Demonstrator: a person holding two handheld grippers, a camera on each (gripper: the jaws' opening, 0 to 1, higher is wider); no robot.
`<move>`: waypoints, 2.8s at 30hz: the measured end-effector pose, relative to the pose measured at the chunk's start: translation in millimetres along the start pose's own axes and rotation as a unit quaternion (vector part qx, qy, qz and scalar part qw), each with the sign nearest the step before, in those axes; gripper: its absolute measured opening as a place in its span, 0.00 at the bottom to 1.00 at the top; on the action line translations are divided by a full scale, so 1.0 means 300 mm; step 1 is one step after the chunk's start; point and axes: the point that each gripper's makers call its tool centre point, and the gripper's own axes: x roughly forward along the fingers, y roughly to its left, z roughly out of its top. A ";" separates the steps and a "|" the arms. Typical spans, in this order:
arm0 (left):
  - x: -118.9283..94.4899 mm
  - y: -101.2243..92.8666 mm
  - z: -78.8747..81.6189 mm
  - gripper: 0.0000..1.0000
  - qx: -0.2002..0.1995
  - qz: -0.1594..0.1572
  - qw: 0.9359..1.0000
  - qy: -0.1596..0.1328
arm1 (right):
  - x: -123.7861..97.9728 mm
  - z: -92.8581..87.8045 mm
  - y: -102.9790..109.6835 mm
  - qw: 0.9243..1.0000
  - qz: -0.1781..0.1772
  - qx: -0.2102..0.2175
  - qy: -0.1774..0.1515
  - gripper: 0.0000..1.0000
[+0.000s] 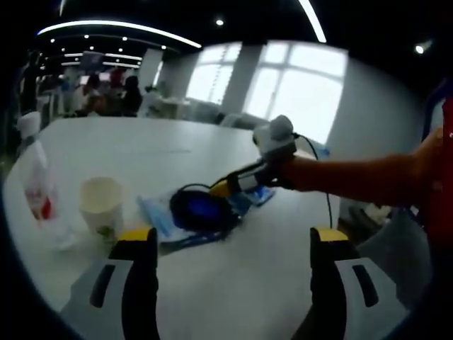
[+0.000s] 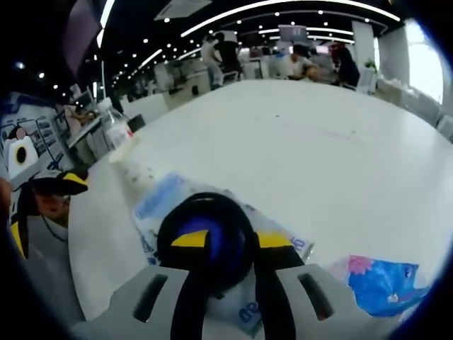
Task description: Arrange the tabletop items into an orderly group along one side of the table until the central work area is clear of visible clutter.
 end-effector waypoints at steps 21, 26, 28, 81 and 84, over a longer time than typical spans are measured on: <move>0.165 0.013 0.098 0.82 0.022 -0.014 1.000 -0.004 | 0.024 -0.047 -0.003 1.000 -0.009 0.007 0.017 0.21; 0.213 0.031 0.127 0.81 0.012 -0.017 1.000 -0.005 | 0.025 -0.047 -0.002 1.000 -0.009 0.010 0.016 0.21; 0.233 0.038 0.135 0.80 0.014 -0.017 1.000 -0.004 | 0.025 -0.047 -0.003 1.000 -0.009 0.011 0.015 0.21; 0.466 0.296 -0.090 0.34 -0.007 0.134 0.983 0.128 | 0.025 -0.051 0.002 0.999 -0.012 0.030 0.004 0.21; 0.466 0.300 -0.090 0.32 -0.010 0.140 0.982 0.128 | 0.026 -0.052 0.003 1.000 -0.015 0.025 0.005 0.21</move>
